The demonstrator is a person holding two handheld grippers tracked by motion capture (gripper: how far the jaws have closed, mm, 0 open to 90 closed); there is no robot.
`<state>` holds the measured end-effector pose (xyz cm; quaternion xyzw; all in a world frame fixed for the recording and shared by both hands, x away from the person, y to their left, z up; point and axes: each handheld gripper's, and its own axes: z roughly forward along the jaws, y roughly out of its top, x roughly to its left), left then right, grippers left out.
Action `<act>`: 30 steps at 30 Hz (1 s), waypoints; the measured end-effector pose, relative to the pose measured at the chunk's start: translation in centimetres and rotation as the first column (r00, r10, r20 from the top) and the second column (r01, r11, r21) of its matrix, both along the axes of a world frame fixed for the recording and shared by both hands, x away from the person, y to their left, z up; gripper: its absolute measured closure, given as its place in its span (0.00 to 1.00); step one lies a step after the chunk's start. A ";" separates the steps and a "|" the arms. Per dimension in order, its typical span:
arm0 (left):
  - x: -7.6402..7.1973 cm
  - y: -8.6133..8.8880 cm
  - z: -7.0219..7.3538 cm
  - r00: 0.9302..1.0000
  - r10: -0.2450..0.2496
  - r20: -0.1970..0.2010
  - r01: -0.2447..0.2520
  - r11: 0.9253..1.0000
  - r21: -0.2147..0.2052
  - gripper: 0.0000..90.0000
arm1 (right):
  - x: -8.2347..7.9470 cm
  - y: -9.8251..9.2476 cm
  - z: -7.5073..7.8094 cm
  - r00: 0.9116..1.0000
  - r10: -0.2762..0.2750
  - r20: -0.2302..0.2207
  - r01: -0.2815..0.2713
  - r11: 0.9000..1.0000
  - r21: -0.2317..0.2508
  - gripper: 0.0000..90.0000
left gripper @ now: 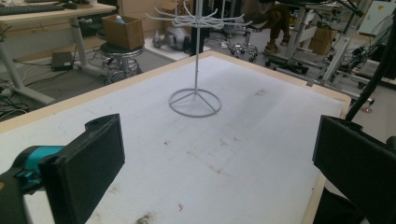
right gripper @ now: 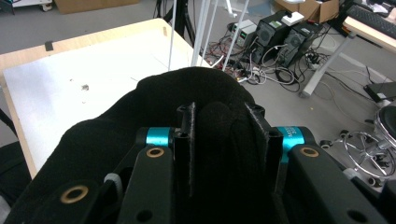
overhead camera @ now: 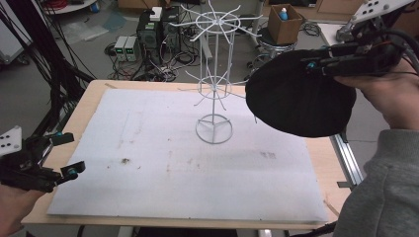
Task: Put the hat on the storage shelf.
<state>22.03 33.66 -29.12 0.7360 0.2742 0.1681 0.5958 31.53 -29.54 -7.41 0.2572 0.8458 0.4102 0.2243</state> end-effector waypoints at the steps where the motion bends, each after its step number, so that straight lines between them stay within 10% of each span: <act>1: 0.0 0.0 0.0 1.000 0.000 0.000 0.000 1.000 0.001 0.03 | 0.0 0.0 0.0 1.000 0.000 0.000 0.000 1.000 0.000 0.75; 30: 1.0 2.8 -1.1 0.997 0.069 -0.040 -0.071 0.996 -0.046 0.03 | 0.6 -1.8 8.6 0.993 -0.039 0.114 0.034 0.998 0.043 0.75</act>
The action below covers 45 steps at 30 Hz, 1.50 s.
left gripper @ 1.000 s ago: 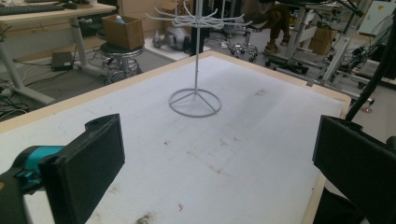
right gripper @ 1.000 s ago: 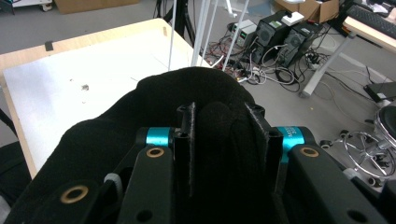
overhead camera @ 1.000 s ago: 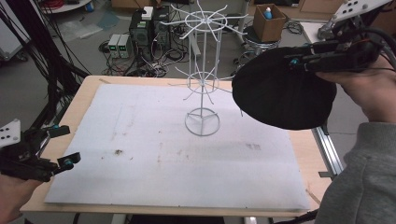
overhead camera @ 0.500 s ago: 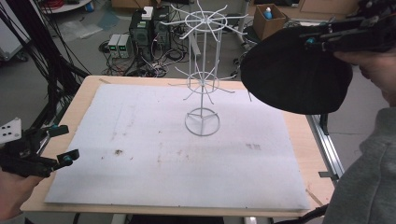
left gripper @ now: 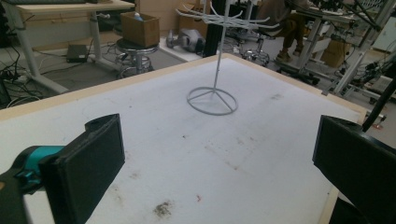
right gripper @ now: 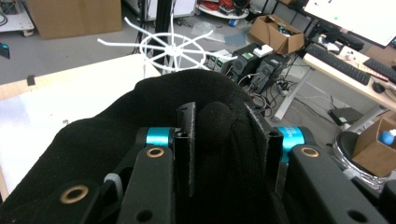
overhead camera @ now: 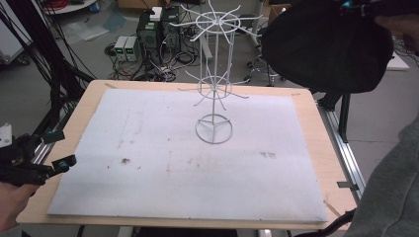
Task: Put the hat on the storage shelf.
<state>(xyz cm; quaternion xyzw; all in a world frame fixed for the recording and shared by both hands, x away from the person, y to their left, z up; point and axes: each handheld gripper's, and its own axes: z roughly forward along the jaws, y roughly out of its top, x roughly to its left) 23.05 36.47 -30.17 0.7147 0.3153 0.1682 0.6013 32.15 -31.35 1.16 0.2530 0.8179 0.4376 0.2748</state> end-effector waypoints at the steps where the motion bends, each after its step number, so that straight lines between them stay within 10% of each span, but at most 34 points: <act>1: 0.0 0.1 0.0 1.000 0.005 0.000 -0.005 1.000 0.001 0.03 | 0.0 0.0 0.3 1.000 0.003 0.005 -0.003 1.000 0.001 0.75; 29: 0.2 -0.2 -0.3 1.000 0.008 -0.010 -0.008 1.000 0.011 0.03 | 3.5 4.1 2.2 0.997 -0.037 0.070 0.033 0.998 0.055 0.74; 45: 0.1 0.0 -0.2 1.000 0.015 -0.006 -0.015 1.000 0.016 0.03 | 5.1 4.8 -0.6 0.999 -0.025 0.047 0.022 0.997 0.073 0.74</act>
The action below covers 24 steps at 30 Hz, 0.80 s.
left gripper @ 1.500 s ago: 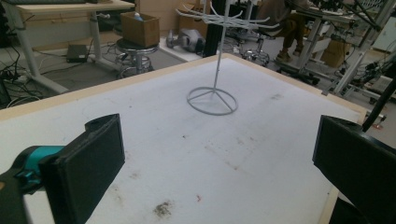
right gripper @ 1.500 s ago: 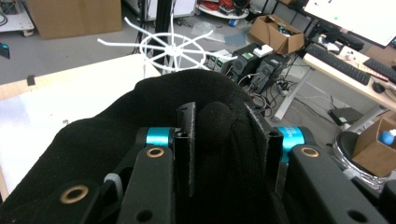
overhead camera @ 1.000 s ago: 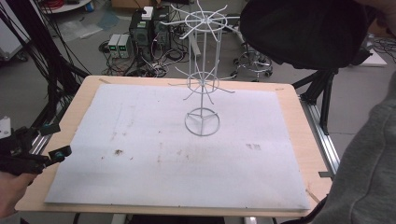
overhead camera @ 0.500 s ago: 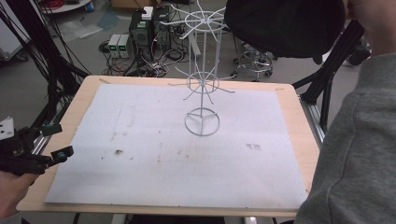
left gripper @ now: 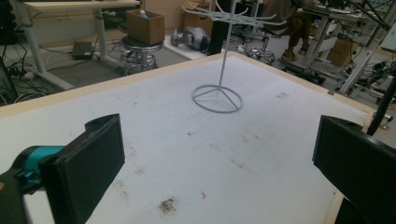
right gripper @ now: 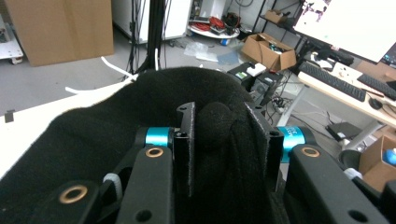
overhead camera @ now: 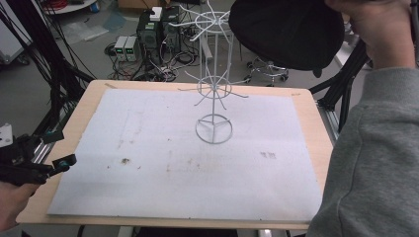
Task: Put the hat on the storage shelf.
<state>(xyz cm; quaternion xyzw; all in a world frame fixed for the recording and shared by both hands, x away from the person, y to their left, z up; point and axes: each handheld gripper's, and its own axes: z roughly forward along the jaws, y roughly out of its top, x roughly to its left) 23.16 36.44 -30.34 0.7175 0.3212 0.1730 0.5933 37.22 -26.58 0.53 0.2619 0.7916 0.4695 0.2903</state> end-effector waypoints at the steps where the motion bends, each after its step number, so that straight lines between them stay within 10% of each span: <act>1: 0.0 -0.1 0.0 1.000 -0.001 -0.001 0.001 1.000 0.001 0.03 | 0.0 -0.3 -0.4 1.000 0.009 -0.007 -0.009 1.000 0.007 0.74; 24: 0.3 -0.6 -0.2 1.000 -0.015 -0.011 0.015 1.000 0.003 0.03 | -0.5 -2.4 -7.5 0.985 0.126 -0.116 -0.127 0.992 -0.001 0.73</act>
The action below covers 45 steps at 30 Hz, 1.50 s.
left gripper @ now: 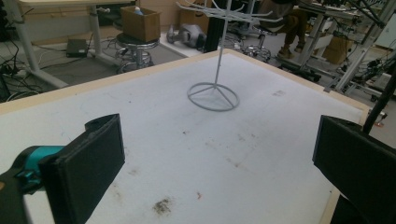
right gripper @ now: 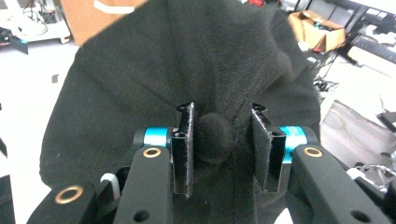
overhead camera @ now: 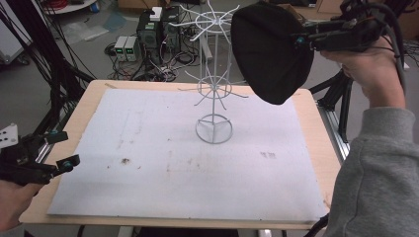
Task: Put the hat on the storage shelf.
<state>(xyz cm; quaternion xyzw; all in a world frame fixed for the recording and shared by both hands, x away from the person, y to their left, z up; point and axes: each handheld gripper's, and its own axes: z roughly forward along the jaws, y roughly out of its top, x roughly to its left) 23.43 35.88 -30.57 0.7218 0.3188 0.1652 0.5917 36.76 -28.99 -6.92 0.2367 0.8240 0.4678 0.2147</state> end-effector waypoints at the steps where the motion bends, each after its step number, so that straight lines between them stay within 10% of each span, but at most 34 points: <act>1: 0.0 0.0 0.0 1.000 0.000 -0.001 0.000 1.000 0.001 0.03 | 0.1 0.0 -0.5 1.000 0.009 -0.015 -0.009 1.000 -0.009 0.73; 19: 0.1 -0.6 -0.2 1.000 -0.008 -0.006 0.008 1.000 0.014 0.03 | 1.3 -0.3 -5.1 0.995 0.054 -0.084 -0.054 0.999 -0.006 0.72; 45: 0.0 -1.2 -0.1 1.000 -0.022 -0.003 0.022 0.999 0.025 0.03 | 1.2 -0.8 -7.2 0.993 0.046 -0.106 -0.044 0.999 0.023 0.63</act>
